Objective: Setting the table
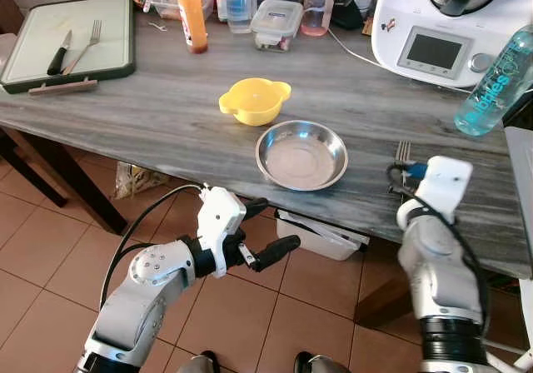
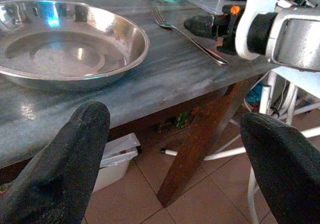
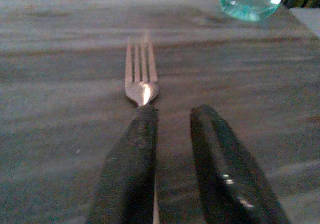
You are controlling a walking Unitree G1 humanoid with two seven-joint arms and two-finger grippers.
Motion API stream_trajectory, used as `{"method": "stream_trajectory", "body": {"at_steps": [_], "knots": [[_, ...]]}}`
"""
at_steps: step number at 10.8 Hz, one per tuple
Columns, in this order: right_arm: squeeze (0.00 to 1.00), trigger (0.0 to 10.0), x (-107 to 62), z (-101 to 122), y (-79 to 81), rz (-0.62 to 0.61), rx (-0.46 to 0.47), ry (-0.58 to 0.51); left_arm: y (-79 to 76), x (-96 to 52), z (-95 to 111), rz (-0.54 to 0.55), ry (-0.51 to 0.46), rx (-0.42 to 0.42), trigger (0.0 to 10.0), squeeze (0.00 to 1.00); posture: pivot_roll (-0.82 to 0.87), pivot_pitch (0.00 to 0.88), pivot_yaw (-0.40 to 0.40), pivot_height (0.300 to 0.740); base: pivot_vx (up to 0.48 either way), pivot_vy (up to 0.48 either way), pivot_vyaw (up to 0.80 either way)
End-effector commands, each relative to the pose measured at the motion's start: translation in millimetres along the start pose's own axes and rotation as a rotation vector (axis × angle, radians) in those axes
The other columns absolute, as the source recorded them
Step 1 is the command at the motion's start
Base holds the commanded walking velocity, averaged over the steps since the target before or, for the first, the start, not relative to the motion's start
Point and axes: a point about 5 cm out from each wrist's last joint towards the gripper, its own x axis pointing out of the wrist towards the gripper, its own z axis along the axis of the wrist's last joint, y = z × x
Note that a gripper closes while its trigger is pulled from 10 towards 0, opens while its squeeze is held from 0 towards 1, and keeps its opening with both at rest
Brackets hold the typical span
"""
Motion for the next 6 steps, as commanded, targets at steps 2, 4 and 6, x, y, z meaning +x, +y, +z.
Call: {"method": "stream_trajectory", "body": {"at_steps": [2,4,6], "knots": [[1.0,10.0,2.7,-2.0,0.0,-0.004,0.014,0.012,-4.0,-0.2,1.4,-0.015,0.009,0.016,10.0,0.0,0.13,0.199,-0.022,0.74,0.0,0.0,0.0],[1.0,10.0,5.3,-2.6,0.5,0.0,0.027,0.021,-3.8,-0.6,1.1,-0.018,0.013,0.018,10.0,0.0,0.14,0.199,-0.021,0.74,0.0,0.0,0.0],[1.0,10.0,7.4,-2.6,3.6,0.011,0.028,0.019,-3.1,-1.5,0.8,-0.015,0.017,0.02,10.0,0.0,0.14,0.197,-0.022,0.74,0.0,0.0,0.0]]}}
